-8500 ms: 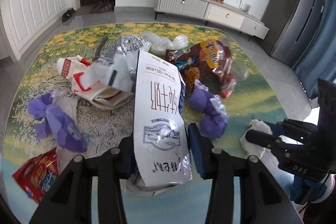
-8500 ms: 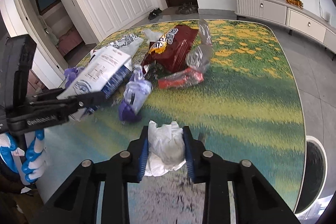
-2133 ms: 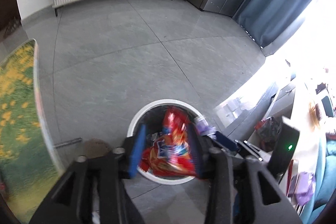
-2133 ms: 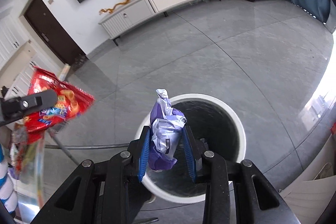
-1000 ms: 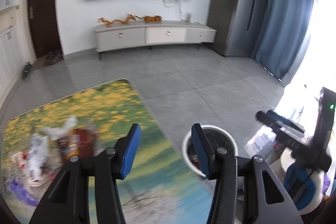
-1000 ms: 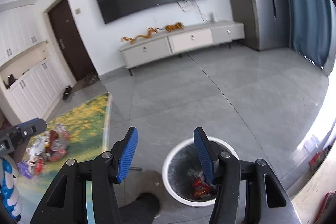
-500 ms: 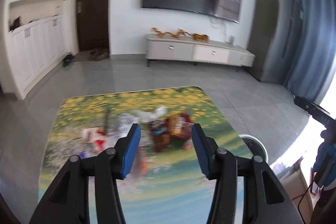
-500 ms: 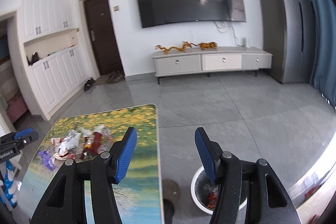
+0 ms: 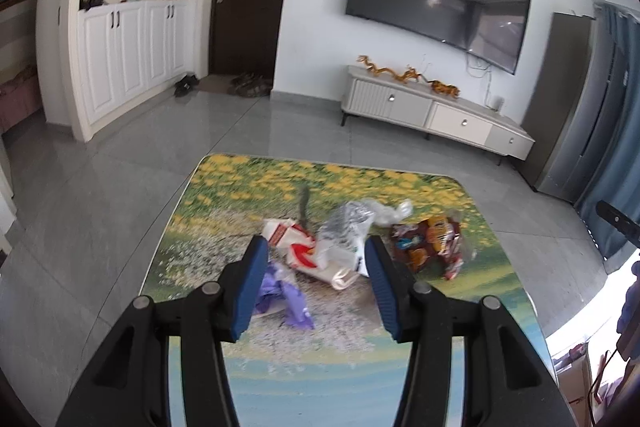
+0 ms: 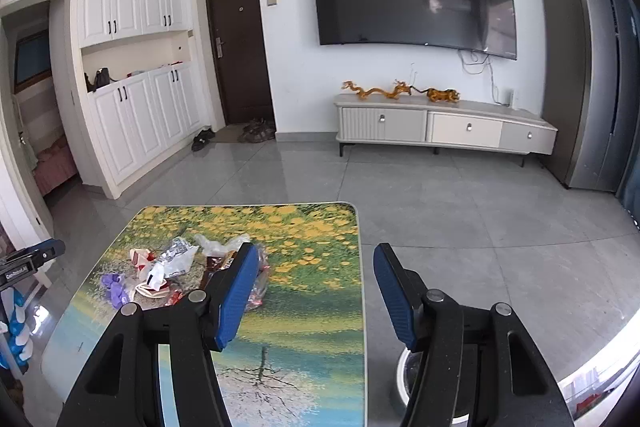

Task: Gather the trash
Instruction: 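Move both tools back over the table, then grasp the white printed plastic bag with the left tool while the right tool grasps a clear wrapper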

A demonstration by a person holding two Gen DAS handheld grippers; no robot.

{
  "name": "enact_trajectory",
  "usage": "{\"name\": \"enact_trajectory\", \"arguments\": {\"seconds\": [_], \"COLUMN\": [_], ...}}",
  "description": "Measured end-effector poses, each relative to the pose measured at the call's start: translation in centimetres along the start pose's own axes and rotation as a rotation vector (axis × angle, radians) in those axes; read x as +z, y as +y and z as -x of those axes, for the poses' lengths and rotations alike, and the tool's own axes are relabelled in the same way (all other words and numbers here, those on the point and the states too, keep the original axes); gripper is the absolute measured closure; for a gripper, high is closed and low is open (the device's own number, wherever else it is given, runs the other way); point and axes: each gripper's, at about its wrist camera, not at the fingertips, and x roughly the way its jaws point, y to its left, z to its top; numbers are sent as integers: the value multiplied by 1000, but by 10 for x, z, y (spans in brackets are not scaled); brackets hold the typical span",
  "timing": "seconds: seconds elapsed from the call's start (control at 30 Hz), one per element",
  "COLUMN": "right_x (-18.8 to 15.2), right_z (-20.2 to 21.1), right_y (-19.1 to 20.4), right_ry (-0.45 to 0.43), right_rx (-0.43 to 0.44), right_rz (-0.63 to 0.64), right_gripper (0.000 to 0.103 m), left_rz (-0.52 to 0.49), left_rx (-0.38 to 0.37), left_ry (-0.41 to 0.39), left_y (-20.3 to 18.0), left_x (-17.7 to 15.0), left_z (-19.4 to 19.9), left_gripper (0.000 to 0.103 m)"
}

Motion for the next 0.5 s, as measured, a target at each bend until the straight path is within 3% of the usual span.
{"name": "enact_trajectory", "arguments": {"seconds": [0.3, 0.5], "right_x": [-16, -31], "right_z": [-38, -70], "right_y": [-8, -13], "right_ry": [65, 119], "right_rx": [58, 101], "right_rz": [-26, -59], "right_gripper": [45, 45], "left_rz": [-34, -125], "left_rx": [5, -28], "left_ry": [78, 198], "left_y": [-9, -39], "left_x": [4, 9], "left_z": [-38, -88], "left_gripper": [55, 55]}}
